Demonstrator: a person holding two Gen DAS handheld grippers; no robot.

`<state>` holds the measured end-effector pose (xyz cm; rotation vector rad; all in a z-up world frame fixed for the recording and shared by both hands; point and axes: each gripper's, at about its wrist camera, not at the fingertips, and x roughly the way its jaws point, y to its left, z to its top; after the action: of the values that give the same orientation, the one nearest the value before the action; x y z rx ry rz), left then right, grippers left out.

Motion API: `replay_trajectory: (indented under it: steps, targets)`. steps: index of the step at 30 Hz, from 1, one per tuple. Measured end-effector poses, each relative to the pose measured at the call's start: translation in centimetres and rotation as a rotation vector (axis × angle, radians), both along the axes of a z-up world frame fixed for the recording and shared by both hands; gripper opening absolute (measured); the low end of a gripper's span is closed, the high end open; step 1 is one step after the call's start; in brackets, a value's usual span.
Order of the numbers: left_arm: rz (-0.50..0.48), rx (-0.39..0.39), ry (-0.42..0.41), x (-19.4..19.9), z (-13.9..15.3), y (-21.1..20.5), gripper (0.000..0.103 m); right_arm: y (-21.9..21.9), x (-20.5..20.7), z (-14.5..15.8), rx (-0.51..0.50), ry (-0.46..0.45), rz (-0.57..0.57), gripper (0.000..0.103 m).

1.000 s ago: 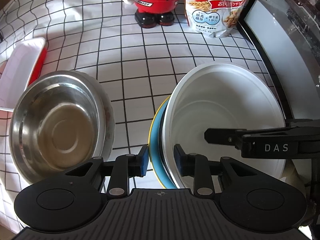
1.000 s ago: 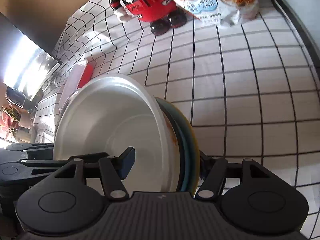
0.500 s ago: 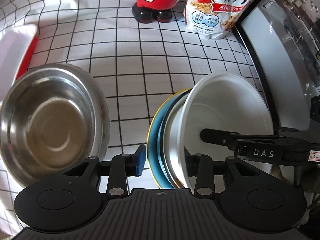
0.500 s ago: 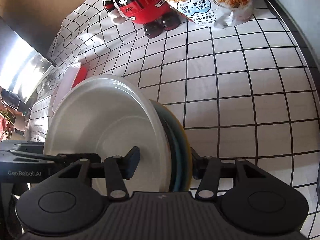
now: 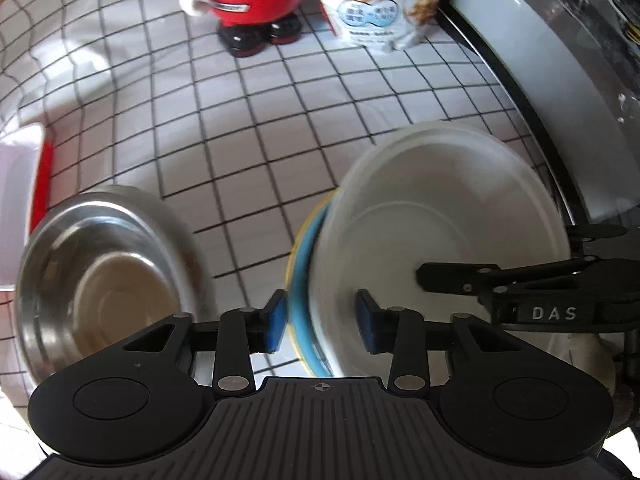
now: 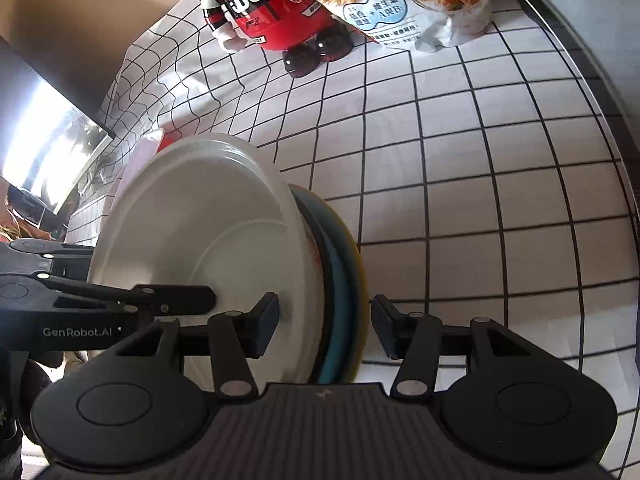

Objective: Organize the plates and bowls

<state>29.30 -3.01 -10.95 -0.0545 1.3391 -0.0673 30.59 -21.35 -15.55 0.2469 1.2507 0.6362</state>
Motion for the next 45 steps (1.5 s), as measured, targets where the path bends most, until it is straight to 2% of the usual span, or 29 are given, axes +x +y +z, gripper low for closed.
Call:
replay_trajectory:
  steps: [4,7,10,17,22,23,26,32,38,45]
  targets:
    - [-0.014,0.015,0.014,0.1,0.0,-0.6,0.048,-0.3,-0.5,-0.1,0.006,-0.009,-0.009,0.051]
    - [-0.003,0.021,0.019,-0.2,0.5,0.0,0.031,-0.2,-1.1,0.2,-0.007,-0.044,-0.008,0.051]
    - [0.006,-0.025,0.003,-0.9,1.4,0.6,0.038,-0.1,-1.6,0.5,-0.044,-0.094,-0.012,0.052]
    - [-0.056,0.039,-0.033,-1.5,1.5,-0.8,0.039,0.6,-2.0,1.2,-0.097,-0.140,-0.004,0.052]
    - [-0.068,0.065,-0.041,-1.6,1.4,-1.2,0.038,1.1,-2.4,1.2,-0.086,-0.127,-0.007,0.052]
    - [-0.063,0.063,-0.041,-1.7,1.4,-1.2,0.038,1.3,-2.6,1.2,-0.081,-0.124,-0.005,0.055]
    - [-0.041,0.045,-0.033,-1.6,1.3,-0.9,0.038,1.9,-3.2,1.3,-0.096,-0.146,-0.012,0.060]
    - [0.010,0.005,-0.001,-1.3,0.8,-0.2,0.036,2.1,-3.7,1.4,-0.106,-0.151,-0.042,0.061]
    - [-0.031,0.052,0.004,-1.1,0.2,-0.8,0.033,2.1,-3.8,1.4,-0.107,-0.137,-0.055,0.061]
    - [-0.055,0.057,0.008,-1.0,0.1,-0.7,0.033,2.1,-3.3,1.3,-0.097,-0.108,-0.066,0.061]
